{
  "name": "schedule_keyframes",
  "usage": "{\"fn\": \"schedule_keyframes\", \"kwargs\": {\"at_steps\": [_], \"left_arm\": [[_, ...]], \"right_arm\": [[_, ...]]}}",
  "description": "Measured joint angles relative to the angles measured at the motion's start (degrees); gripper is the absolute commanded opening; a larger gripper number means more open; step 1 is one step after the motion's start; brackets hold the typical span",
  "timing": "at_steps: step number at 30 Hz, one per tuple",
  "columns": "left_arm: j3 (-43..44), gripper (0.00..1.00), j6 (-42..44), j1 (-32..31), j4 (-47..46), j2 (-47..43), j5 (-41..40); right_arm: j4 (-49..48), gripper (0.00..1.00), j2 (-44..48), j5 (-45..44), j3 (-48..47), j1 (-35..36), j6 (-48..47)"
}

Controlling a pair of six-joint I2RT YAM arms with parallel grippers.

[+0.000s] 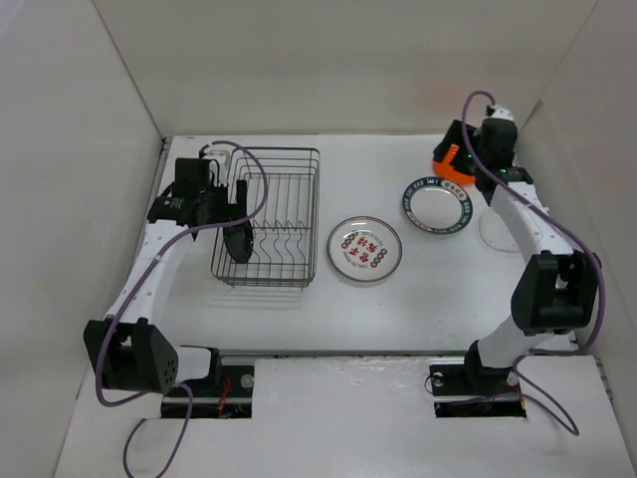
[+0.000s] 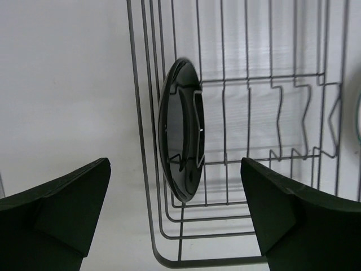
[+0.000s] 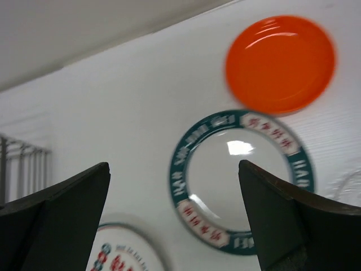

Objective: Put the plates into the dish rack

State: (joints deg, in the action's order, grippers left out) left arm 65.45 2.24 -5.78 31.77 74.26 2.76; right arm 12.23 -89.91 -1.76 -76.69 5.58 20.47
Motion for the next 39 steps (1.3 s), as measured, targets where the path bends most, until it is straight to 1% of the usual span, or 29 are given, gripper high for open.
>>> {"fn": "schedule_keyframes", "kwargs": {"at_steps": [3,5,6,7,8,11,17,21,29,35,37,39], "left_arm": [[4.55,1.00,0.31,0.00,1.70,-1.86,1.60],[7.74,1.00,0.72,0.00,2.29,-3.34,2.64],[9.42,1.00,0.96,0.00,2.56,-4.00,3.06],[10.86,1.00,1.33,0.00,2.67,-4.55,3.34],[12.13,1.00,1.66,0.00,2.73,-4.98,3.61],[13.92,1.00,2.73,0.00,3.08,-5.77,4.48],[14.14,1.00,4.50,0.00,5.90,-5.46,6.27],[14.14,1.00,5.42,0.00,6.73,-5.31,7.37],[14.14,1.00,5.88,0.31,7.02,-3.67,7.82],[14.14,1.00,5.88,0.37,7.04,-3.37,8.59],[14.14,1.00,5.88,0.37,7.04,-3.26,8.81],[14.14,1.00,5.84,0.39,7.04,-2.97,8.92]], "right_arm": [[-2.05,1.00,-4.52,2.89,-2.29,-8.81,-0.13],[-2.58,0.99,-9.07,4.61,-5.09,-12.98,-0.13],[-2.86,0.98,-11.41,5.68,-6.49,-14.29,-0.15],[-2.95,0.93,-13.84,7.06,-8.17,-15.41,-0.13],[-3.04,0.92,-16.41,8.41,-9.75,-16.26,-0.15],[-3.23,0.92,-23.12,12.24,-13.16,-18.16,0.46],[-1.03,0.89,-31.45,13.09,-16.20,-20.20,4.39],[2.14,0.88,-35.87,11.45,-21.97,-20.85,5.53],[6.29,0.82,-39.91,8.26,-29.88,-20.87,7.89],[9.70,0.79,-42.45,5.77,-31.89,-20.90,9.73],[11.67,0.77,-44.15,5.35,-34.32,-20.90,10.12],[13.11,0.71,-45.79,5.25,-36.68,-20.90,10.45]]}}
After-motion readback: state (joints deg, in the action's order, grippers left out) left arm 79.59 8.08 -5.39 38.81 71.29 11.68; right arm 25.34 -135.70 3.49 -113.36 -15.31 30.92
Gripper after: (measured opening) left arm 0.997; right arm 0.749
